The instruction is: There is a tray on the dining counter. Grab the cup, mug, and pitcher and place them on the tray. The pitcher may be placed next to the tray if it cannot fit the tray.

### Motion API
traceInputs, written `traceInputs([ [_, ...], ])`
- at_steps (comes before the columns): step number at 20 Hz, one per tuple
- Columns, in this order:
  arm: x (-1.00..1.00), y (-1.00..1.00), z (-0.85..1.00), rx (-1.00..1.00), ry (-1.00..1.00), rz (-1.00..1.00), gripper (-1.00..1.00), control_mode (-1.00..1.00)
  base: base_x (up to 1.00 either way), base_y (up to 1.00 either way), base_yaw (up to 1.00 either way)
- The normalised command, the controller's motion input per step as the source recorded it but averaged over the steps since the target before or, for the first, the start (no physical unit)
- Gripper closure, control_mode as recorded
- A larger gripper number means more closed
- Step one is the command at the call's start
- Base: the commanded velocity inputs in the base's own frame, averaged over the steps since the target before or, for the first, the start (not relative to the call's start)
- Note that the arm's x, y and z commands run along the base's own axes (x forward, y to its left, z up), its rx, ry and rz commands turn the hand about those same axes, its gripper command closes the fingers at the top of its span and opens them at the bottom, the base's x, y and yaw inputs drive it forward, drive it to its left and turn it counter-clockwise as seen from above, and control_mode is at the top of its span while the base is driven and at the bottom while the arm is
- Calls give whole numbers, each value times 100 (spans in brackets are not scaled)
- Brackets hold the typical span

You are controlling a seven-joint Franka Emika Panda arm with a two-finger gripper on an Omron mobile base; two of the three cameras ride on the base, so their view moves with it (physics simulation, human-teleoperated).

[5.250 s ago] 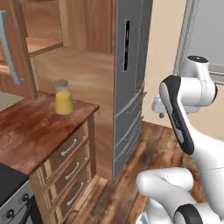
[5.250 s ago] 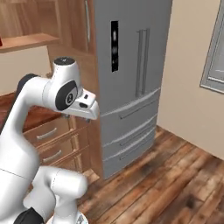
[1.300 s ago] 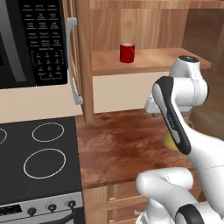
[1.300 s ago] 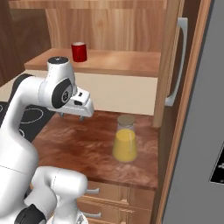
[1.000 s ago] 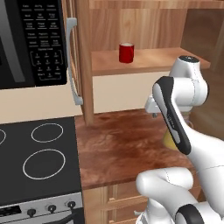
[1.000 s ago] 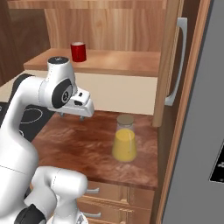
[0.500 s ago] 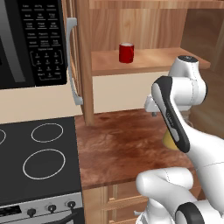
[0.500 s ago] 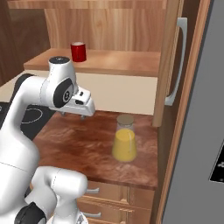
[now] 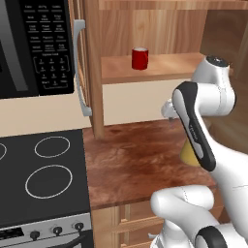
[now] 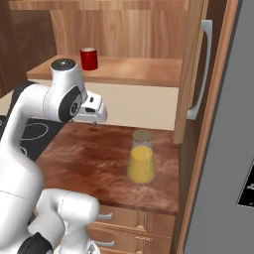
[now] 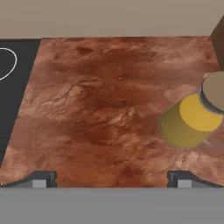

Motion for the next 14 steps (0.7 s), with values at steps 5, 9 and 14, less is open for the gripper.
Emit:
traceInputs([
  [5,0,0,28,0,-17,13,-100,-100,0,0,0],
  [9,-4,0,20,0,-16,13,-100,-100,0,0,0],
  [14,-1,0,26,0,-15,9,-100,-100,0,0,0],
])
